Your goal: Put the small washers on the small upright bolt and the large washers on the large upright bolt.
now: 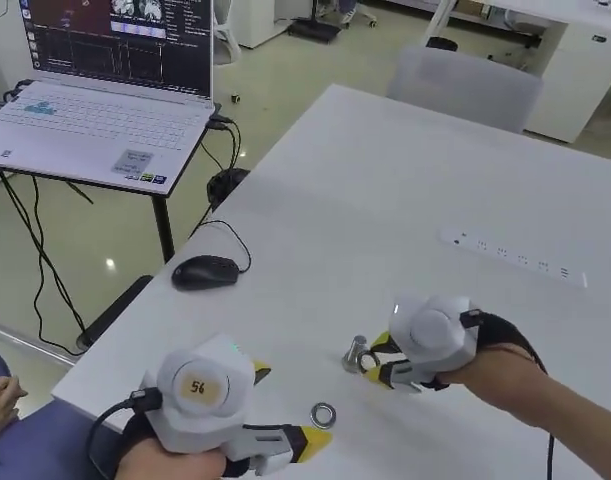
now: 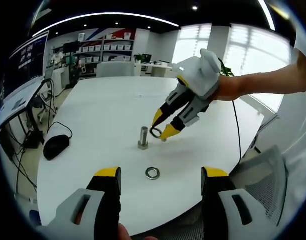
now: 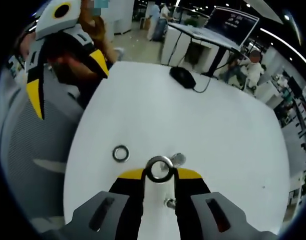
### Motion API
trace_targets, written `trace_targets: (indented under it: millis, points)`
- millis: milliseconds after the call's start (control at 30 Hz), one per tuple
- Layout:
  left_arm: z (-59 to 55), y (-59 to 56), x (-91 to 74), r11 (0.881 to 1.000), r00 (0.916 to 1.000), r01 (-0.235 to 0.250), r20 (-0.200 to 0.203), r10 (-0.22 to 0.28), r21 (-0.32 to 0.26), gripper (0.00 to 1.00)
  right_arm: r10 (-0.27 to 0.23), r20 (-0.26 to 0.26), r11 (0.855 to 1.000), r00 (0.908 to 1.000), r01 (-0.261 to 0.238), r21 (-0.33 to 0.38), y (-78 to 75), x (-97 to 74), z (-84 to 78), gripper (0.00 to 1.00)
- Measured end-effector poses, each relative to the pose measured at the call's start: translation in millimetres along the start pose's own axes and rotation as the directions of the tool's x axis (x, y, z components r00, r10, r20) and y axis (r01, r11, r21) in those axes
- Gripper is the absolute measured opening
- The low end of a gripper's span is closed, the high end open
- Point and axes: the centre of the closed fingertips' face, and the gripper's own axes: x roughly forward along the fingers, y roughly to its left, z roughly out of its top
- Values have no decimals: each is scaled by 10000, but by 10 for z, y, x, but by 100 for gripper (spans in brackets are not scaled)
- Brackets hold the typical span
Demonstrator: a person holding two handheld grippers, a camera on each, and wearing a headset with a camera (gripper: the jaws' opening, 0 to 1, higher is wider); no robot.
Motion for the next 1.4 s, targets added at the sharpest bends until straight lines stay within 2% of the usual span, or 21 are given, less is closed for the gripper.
trace_targets:
  millis: [100, 200, 333, 700, 1200, 1400]
  points:
    - [6, -15, -3, 10000, 10000, 11, 11, -11, 6, 65, -181, -7, 9996, 9998, 181, -228, -136, -30, 79, 23]
    - [15, -21, -6, 10000, 10000, 9, 24, -9, 23, 65, -146, -87, 9994, 9999, 143, -316, -215, -6, 116, 23]
    - [31, -10, -19, 10000, 10000, -37, 63, 36, 16, 65, -35, -256, 9990, 9997, 23, -449, -255, 55, 134, 23]
    - [30, 20, -50, 9999, 9999, -133, 49, 133, -24, 65, 310, -791, 9986, 9964, -343, -401, -228, 200, 47, 23]
    - [46, 24, -32, 10000, 10000, -77, 45, 77, 23, 65, 491, -1069, 9983, 9931, -523, -266, -207, 275, -23, 23]
    - [16, 29, -43, 9999, 9999, -104, 24, 105, -17, 65, 549, -1188, 9980, 9914, -582, -242, -203, 334, -35, 23]
